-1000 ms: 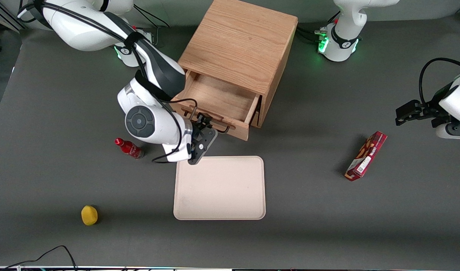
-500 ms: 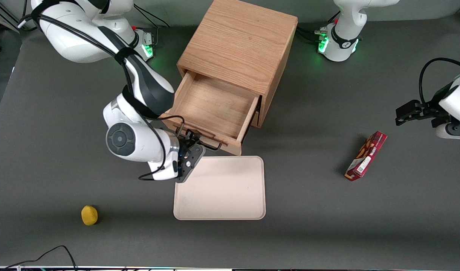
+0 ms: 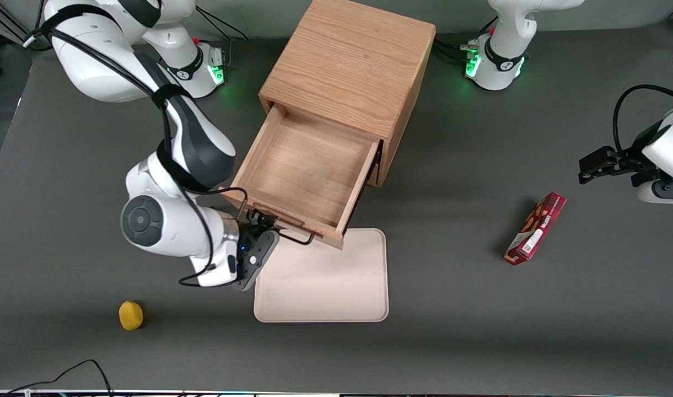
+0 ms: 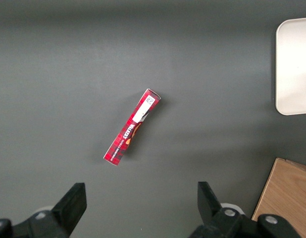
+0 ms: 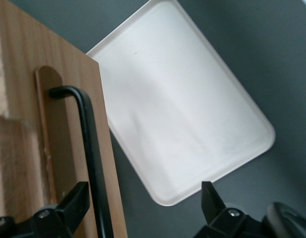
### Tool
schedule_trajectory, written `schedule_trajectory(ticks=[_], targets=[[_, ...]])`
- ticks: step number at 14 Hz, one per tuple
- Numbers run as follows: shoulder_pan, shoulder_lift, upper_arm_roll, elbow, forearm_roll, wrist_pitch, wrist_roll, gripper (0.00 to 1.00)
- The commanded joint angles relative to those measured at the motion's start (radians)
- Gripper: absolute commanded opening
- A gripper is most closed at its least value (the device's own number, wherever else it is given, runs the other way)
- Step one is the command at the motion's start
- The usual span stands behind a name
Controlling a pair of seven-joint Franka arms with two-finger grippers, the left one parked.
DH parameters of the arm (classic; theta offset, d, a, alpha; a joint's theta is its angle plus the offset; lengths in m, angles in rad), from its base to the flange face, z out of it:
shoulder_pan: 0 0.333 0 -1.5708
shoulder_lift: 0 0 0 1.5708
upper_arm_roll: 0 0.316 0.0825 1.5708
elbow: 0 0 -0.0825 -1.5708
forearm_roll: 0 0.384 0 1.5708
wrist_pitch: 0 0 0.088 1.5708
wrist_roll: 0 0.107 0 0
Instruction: Open upper drawer
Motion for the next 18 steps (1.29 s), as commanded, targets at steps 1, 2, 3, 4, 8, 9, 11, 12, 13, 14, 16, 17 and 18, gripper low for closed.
schedule_trajectory(ticks=[1, 2, 3, 4, 8, 9, 11, 12, 13, 14, 16, 17, 18], targets=[[0.021, 0.007, -0.007, 0.089, -0.023, -0.072, -0.019, 1.0], [0.021, -0.05, 0.0, 0.089, -0.022, -0.101, 0.019, 1.0], [0.016, -0.144, -0.003, 0.084, -0.019, -0.114, 0.091, 1.0], [0.005, -0.221, -0.005, 0.065, -0.016, -0.144, 0.163, 1.0], [-0.058, -0.413, -0.083, 0.057, -0.011, -0.356, 0.329, 1.0], [-0.053, -0.452, -0.144, 0.051, -0.005, -0.394, 0.378, 1.0], [-0.065, -0.492, -0.204, 0.041, 0.047, -0.515, 0.465, 1.0], [-0.064, -0.524, -0.271, 0.005, 0.05, -0.566, 0.505, 1.0], [-0.059, -0.565, -0.333, -0.068, 0.05, -0.58, 0.554, 1.0], [-0.062, -0.614, -0.365, -0.184, 0.055, -0.568, 0.614, 1.0], [-0.064, -0.688, -0.391, -0.383, 0.064, -0.509, 0.758, 1.0], [-0.064, -0.743, -0.396, -0.484, 0.069, -0.441, 0.8, 1.0], [-0.062, -0.798, -0.396, -0.582, 0.069, -0.362, 0.809, 1.0]])
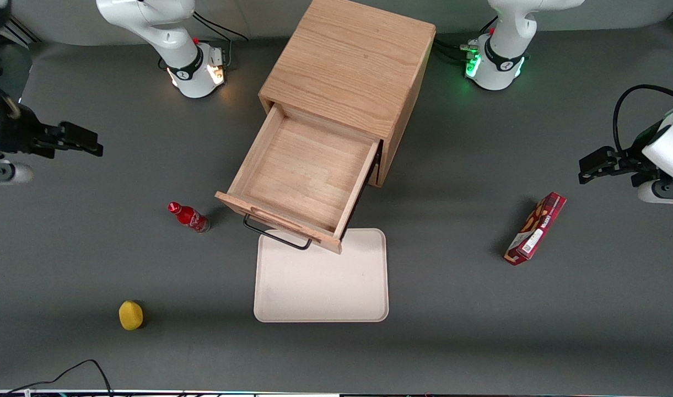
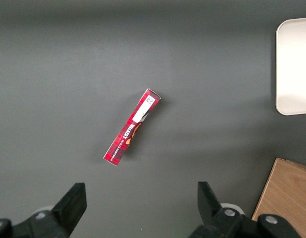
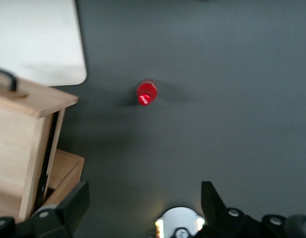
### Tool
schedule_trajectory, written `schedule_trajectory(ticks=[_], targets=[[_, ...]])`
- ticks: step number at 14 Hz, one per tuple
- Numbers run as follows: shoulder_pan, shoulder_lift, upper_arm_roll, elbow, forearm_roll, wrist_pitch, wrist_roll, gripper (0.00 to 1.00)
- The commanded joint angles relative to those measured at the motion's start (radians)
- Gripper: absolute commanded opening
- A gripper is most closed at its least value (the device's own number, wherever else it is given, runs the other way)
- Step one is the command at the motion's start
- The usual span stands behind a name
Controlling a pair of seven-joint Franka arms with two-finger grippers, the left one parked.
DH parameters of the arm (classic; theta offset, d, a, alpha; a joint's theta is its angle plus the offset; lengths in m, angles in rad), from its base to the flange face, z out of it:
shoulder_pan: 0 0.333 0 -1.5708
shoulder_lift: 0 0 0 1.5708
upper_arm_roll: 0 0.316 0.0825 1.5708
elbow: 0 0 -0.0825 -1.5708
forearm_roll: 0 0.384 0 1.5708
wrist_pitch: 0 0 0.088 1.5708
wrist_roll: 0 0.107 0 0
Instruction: Open upper drawer
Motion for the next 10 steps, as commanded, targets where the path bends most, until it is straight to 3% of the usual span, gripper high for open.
schedule_trajectory(ticks=[1, 3, 10], targets=[[0.012, -0.237, -0.005, -0.372, 0.021, 0.223, 0.089, 1.0], [0.016, -0.317, -0.005, -0.492, 0.013, 0.33, 0.072, 1.0], [0.016, -0.296, -0.08, -0.425, -0.007, 0.31, 0.068, 1.0]])
